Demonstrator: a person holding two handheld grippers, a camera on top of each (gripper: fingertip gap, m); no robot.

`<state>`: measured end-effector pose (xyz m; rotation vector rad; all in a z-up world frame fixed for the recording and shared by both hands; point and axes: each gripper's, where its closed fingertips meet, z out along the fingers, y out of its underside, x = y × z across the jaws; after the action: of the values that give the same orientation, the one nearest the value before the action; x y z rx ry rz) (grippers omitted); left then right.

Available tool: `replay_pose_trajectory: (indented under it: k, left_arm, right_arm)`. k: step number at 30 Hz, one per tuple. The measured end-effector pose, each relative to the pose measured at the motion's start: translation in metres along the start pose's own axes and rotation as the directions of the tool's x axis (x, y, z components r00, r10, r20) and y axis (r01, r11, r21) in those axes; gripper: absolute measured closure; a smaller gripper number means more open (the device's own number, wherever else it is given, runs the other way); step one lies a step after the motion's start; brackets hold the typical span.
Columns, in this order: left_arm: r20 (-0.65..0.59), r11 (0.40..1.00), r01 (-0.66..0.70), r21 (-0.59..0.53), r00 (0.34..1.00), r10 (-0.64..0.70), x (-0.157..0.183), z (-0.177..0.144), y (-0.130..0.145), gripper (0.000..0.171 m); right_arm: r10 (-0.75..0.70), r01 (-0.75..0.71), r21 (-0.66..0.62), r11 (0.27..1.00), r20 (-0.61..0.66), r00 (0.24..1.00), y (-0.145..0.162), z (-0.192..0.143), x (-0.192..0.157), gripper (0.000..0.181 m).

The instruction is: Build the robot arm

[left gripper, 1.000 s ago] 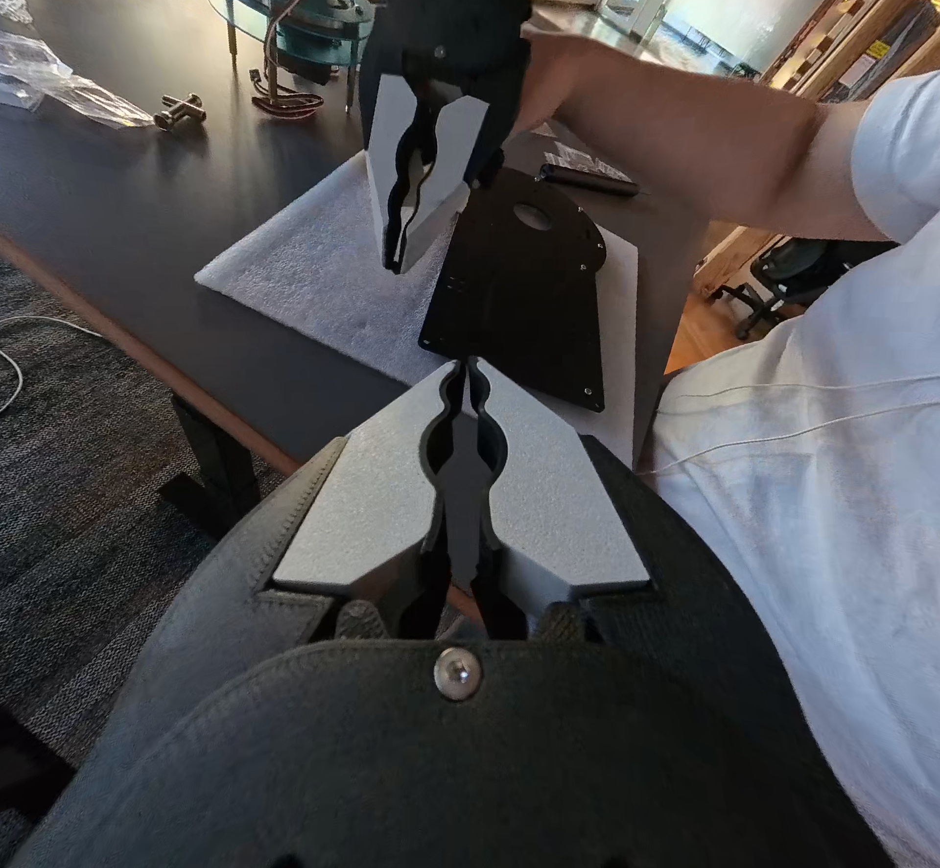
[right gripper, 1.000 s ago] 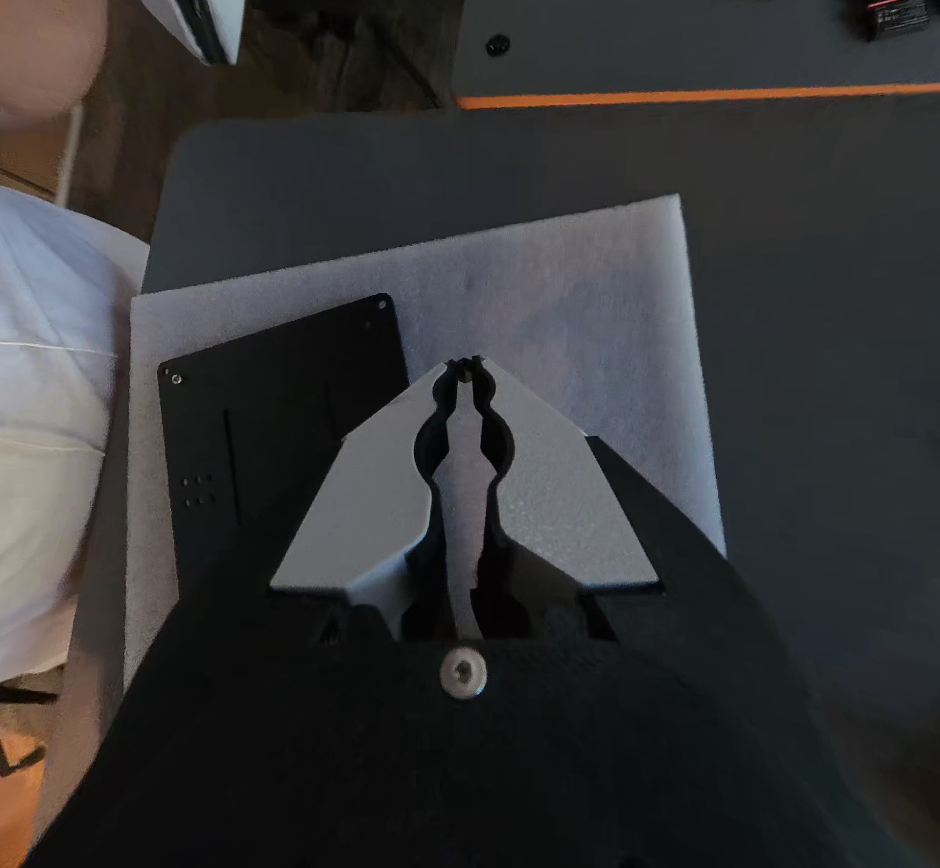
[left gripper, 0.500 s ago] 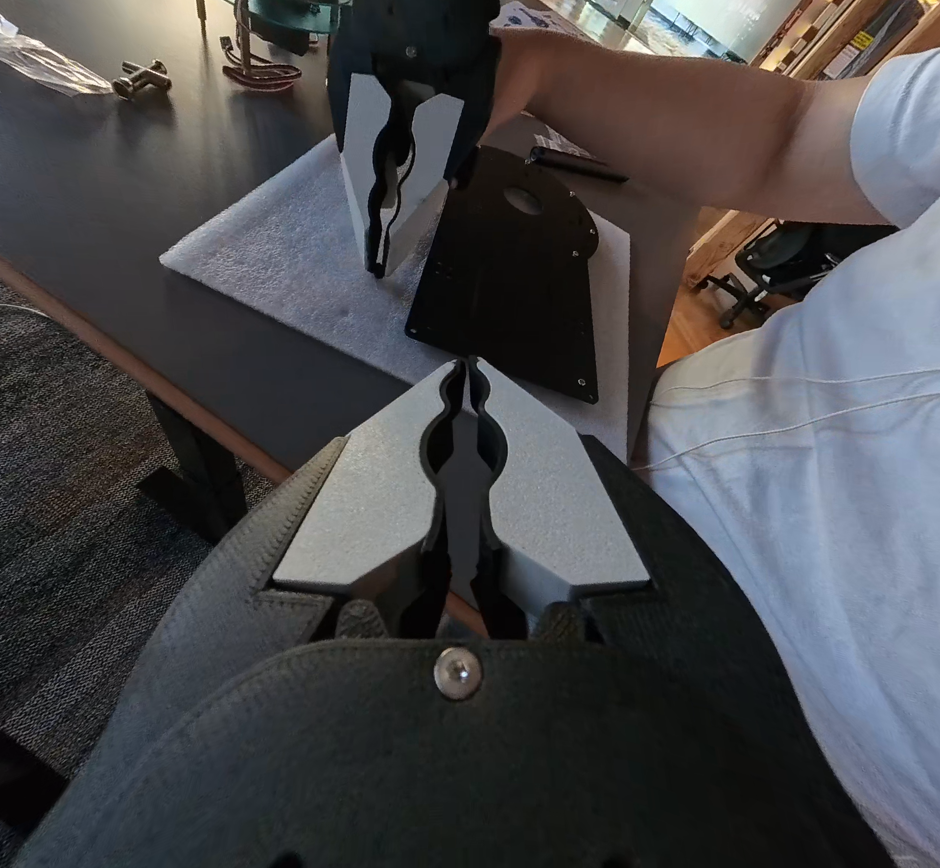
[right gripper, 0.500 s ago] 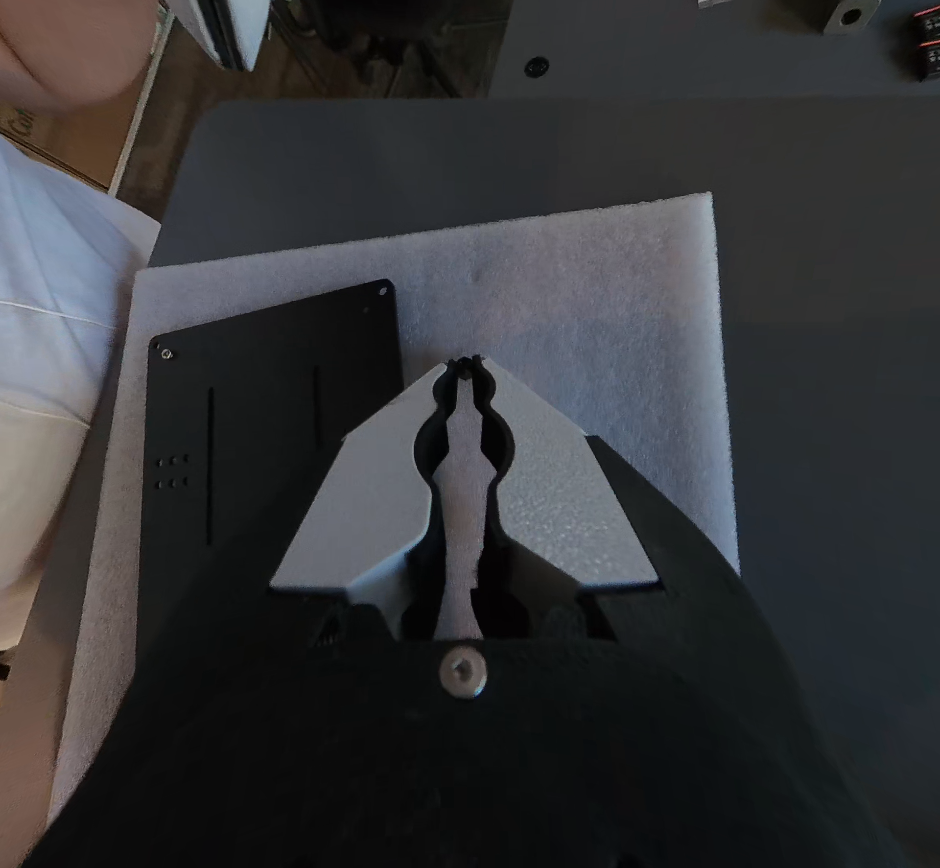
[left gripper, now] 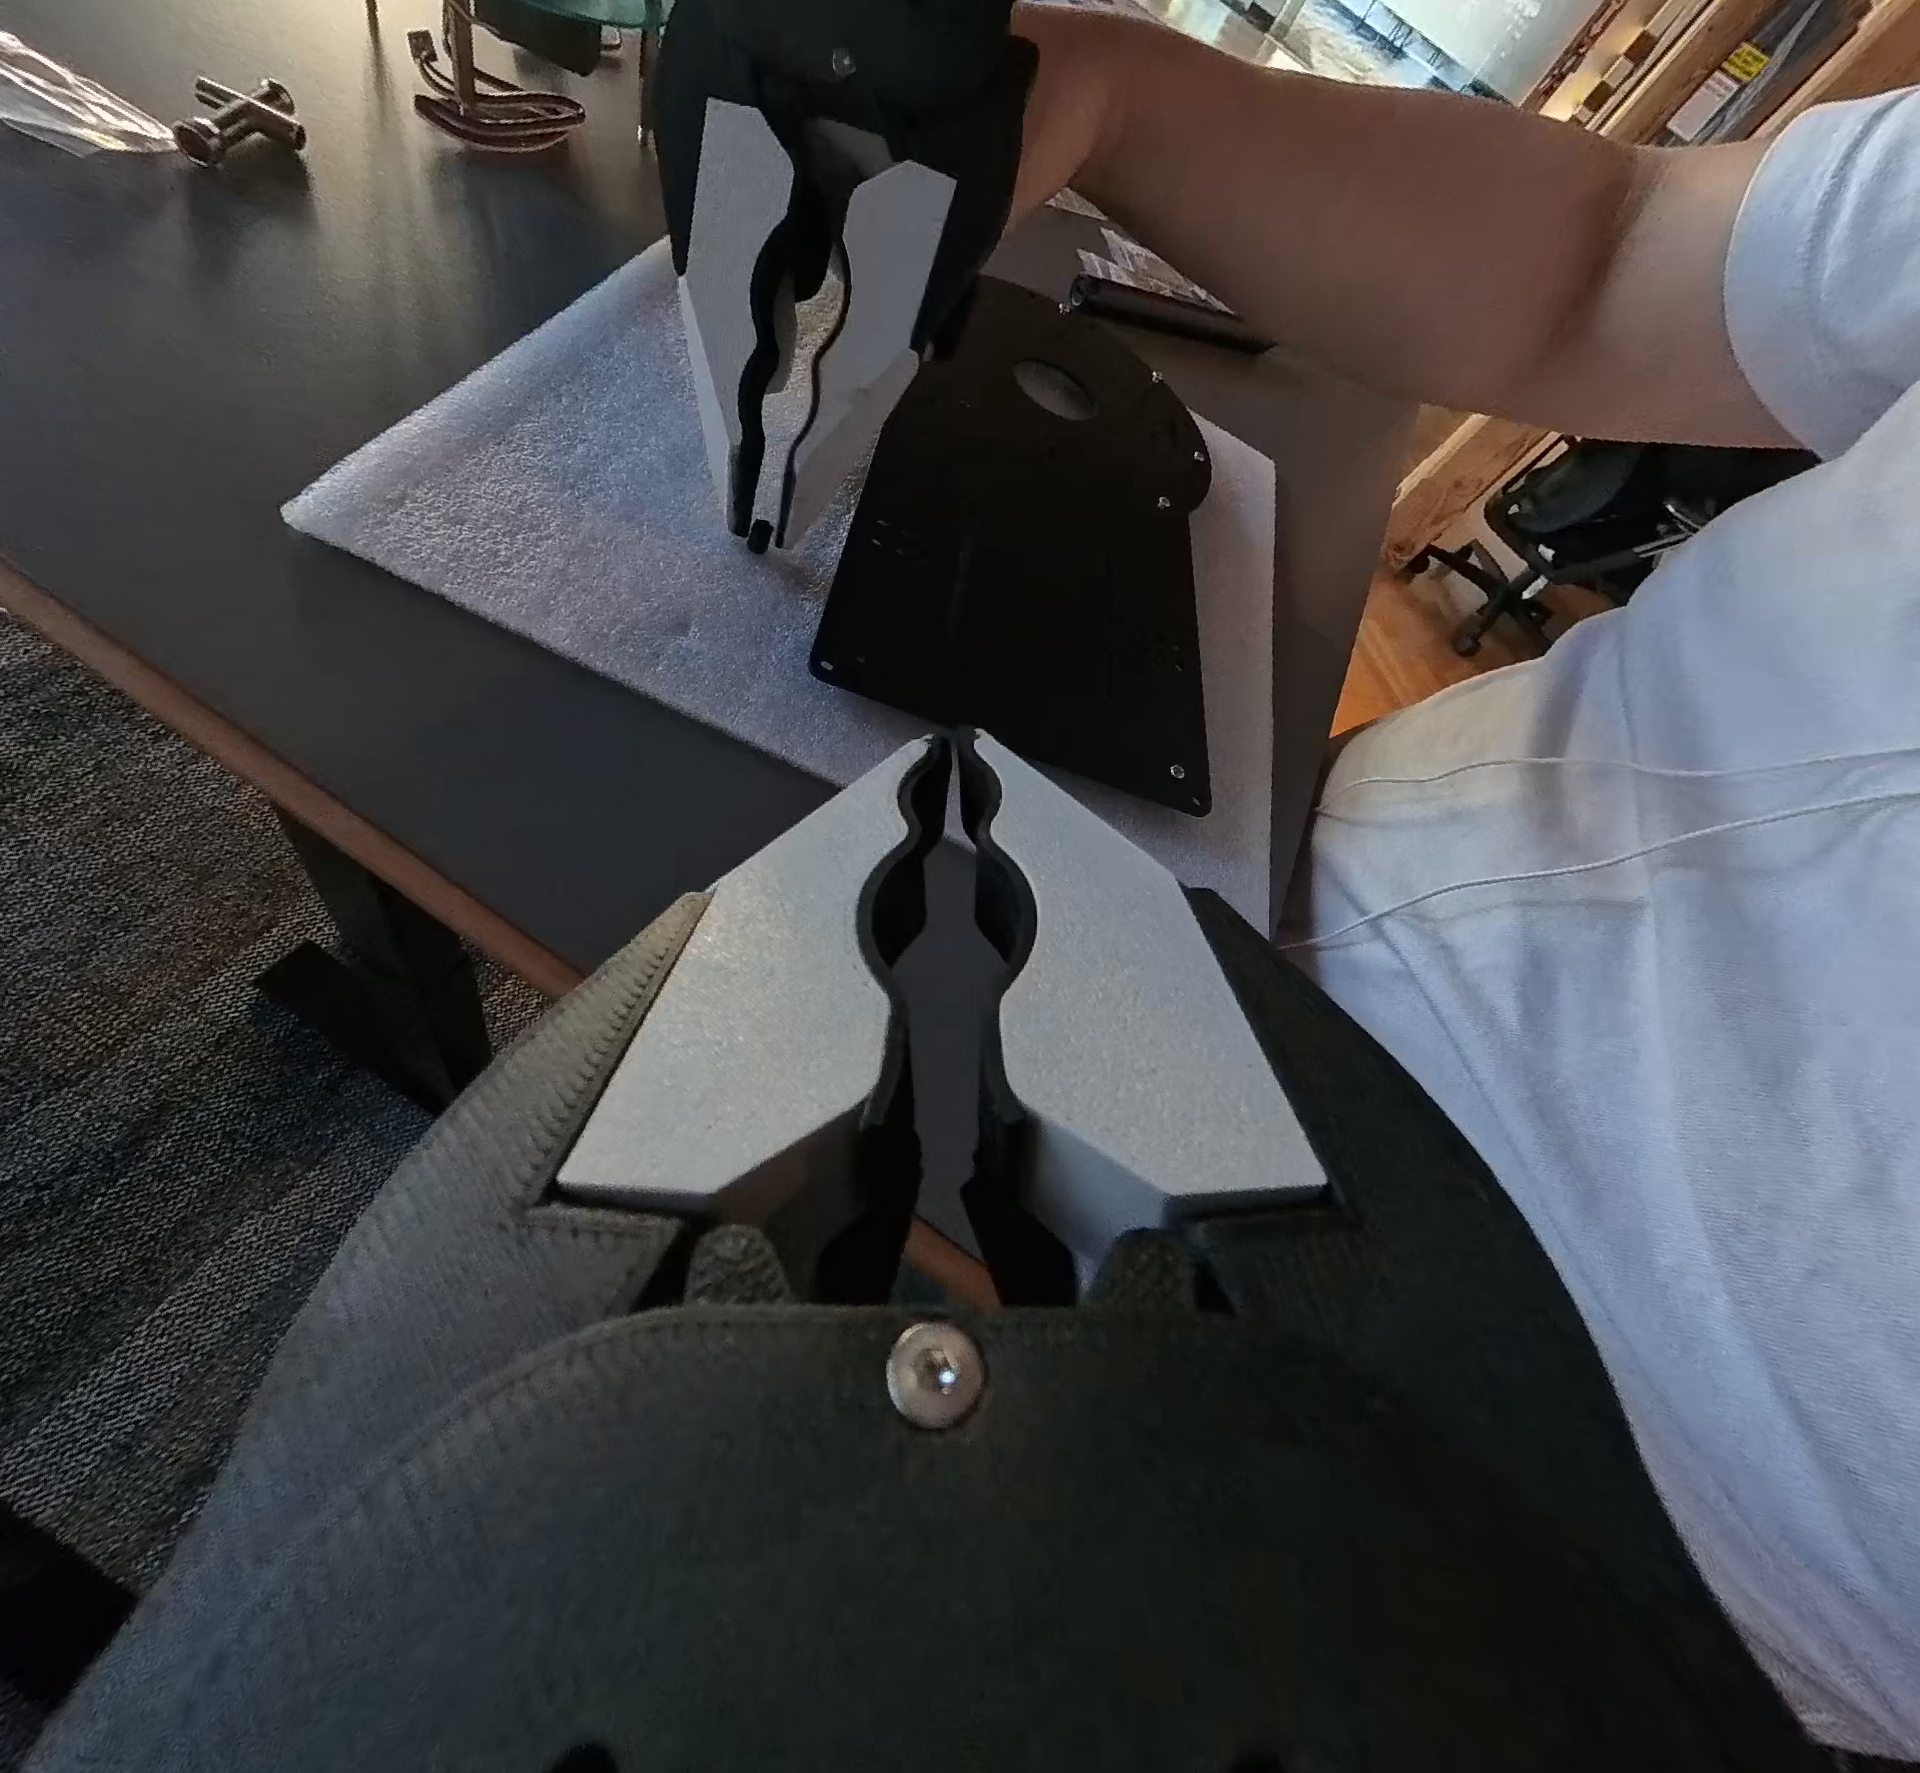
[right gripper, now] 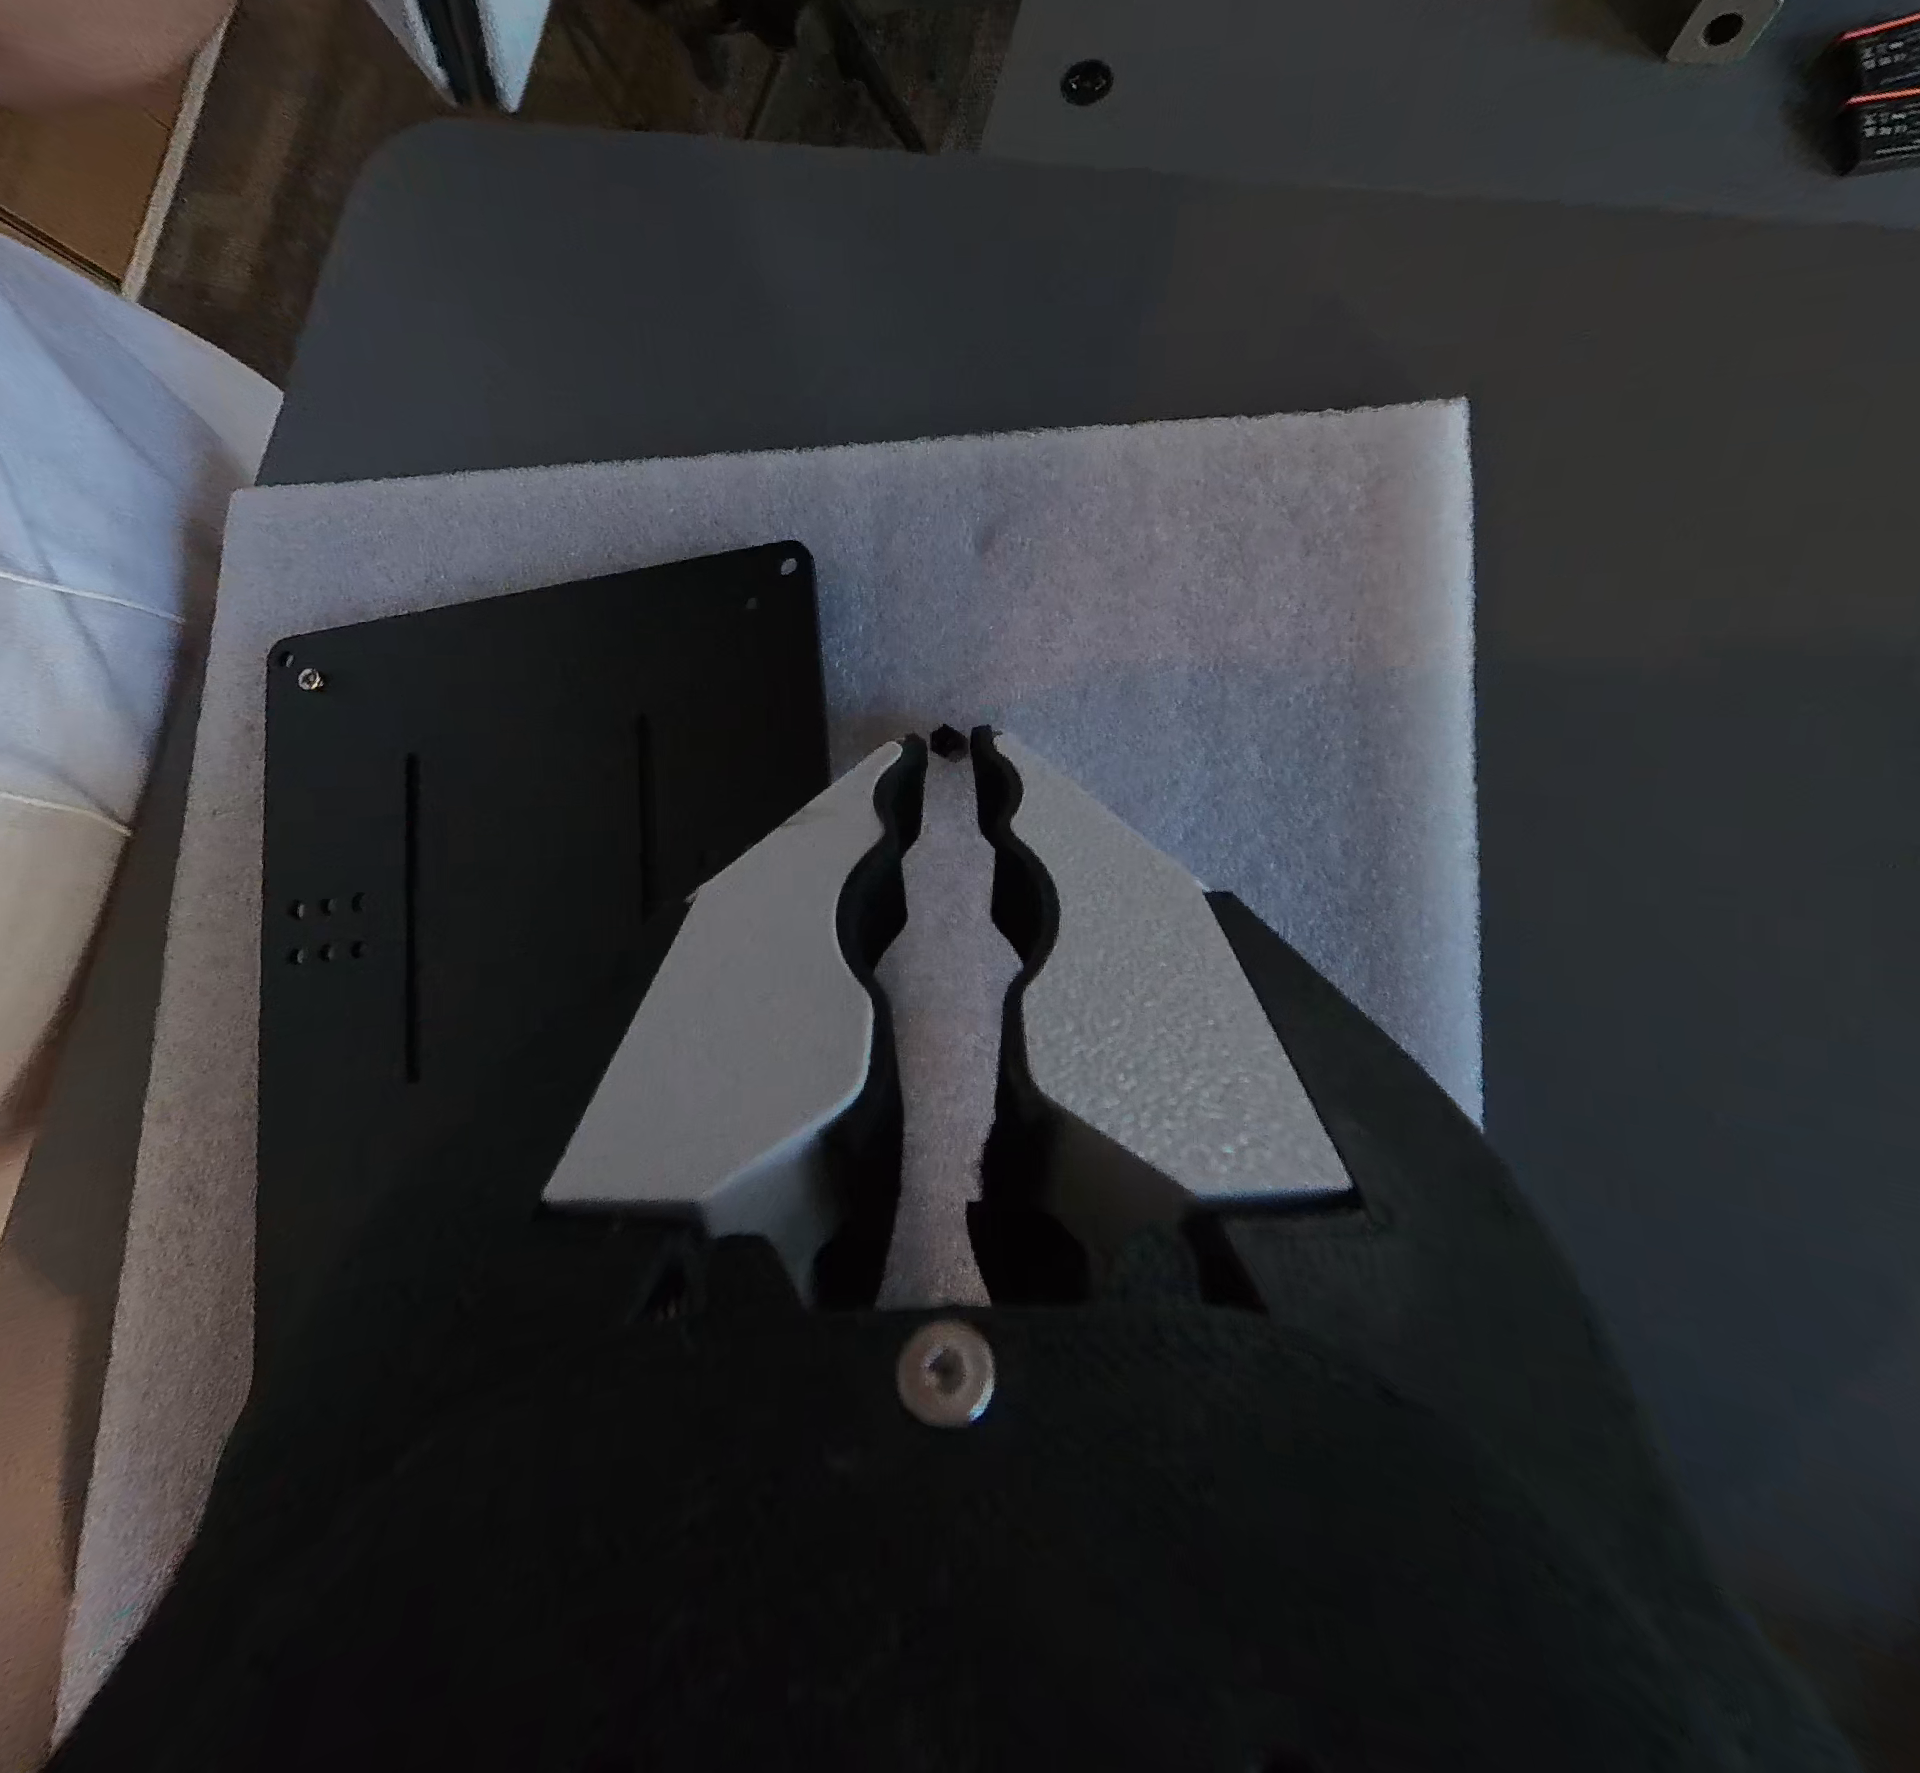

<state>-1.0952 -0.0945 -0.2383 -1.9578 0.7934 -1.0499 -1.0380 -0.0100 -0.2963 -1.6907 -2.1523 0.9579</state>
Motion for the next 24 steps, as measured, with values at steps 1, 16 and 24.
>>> replay_pose_trajectory:
  k: [1, 16, 24]
  left_arm:
    - [0.0, 1.0, 0.0, -0.001, 1.0, 0.0, 0.0, 0.0, 0.0, 0.171]
    - [-0.004, 0.997, 0.081, -0.001, 0.997, -0.081, 0.003, 0.0, 0.001, 0.17]
    - [-0.006, 0.91, 0.412, 0.041, 0.911, -0.413, 0.019, 0.031, 0.005, 0.168]
  right_arm:
    - [-0.006, 0.006, -0.007, 1.0, -0.004, 1.0, 0.001, 0.0, 0.0, 0.173]
    - [-0.018, 0.018, 0.0, 1.0, -0.074, 0.997, 0.001, -0.019, 0.001, 0.159]
    - [0.289, -0.295, -0.034, 0.955, 0.334, 0.897, 0.026, -0.054, -0.031, 0.166]
